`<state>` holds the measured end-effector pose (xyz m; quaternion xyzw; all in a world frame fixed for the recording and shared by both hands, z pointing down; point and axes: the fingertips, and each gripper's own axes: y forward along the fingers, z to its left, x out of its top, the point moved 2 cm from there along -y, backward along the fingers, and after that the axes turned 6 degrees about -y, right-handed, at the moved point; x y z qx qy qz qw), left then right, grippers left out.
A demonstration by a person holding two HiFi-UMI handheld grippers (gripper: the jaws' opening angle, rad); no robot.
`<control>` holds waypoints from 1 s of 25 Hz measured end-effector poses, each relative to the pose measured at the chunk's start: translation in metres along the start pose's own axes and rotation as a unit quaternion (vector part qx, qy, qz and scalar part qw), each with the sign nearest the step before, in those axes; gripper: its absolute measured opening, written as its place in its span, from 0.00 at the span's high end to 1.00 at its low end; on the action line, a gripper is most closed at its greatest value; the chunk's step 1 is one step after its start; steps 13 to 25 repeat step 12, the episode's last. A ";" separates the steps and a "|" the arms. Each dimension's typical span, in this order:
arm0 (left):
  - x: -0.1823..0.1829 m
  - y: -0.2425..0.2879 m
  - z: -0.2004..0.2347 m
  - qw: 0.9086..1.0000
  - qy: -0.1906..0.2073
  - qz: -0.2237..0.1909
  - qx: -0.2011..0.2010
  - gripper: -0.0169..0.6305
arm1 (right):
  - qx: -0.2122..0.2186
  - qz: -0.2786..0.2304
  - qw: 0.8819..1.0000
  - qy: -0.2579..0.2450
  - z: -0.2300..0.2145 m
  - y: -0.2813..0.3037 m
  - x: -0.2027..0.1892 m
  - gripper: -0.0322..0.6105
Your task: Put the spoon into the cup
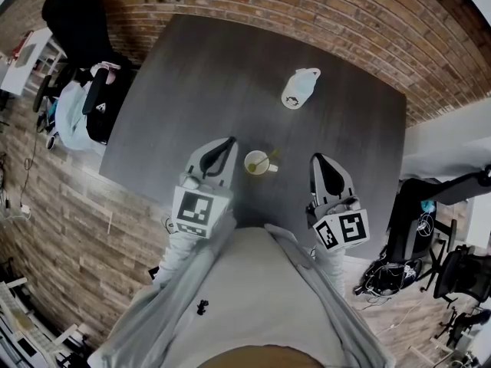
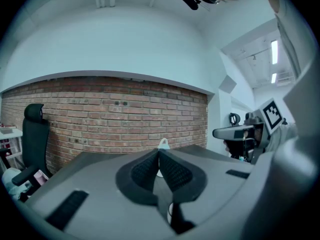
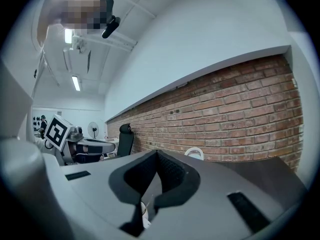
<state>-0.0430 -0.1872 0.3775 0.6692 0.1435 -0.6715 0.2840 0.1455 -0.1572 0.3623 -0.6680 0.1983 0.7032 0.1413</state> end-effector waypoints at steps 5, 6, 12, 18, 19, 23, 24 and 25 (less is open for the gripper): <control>-0.001 0.001 0.001 1.000 -0.001 0.001 -0.003 0.94 | -0.001 0.002 1.000 0.000 0.000 0.001 -0.002 0.92; 0.000 0.002 0.001 1.000 -0.001 0.002 -0.004 0.94 | -0.002 0.003 1.000 0.000 -0.001 0.001 -0.002 0.92; -0.001 0.004 0.003 1.000 0.001 0.002 -0.009 0.94 | -0.003 0.003 1.000 -0.001 0.001 0.004 -0.004 0.92; -0.001 0.004 0.003 1.000 0.001 0.002 -0.009 0.94 | -0.003 0.003 1.000 -0.001 0.001 0.004 -0.004 0.92; -0.001 0.004 0.003 1.000 0.001 0.002 -0.009 0.94 | -0.003 0.003 1.000 -0.001 0.001 0.004 -0.004 0.92; -0.001 0.004 0.003 1.000 0.001 0.002 -0.009 0.94 | -0.003 0.003 1.000 -0.001 0.001 0.004 -0.004 0.92; -0.001 0.004 0.003 1.000 0.001 0.002 -0.009 0.94 | -0.003 0.003 1.000 -0.001 0.001 0.004 -0.004 0.92; -0.001 0.004 0.003 1.000 0.001 0.002 -0.009 0.94 | -0.003 0.003 1.000 -0.001 0.001 0.004 -0.004 0.92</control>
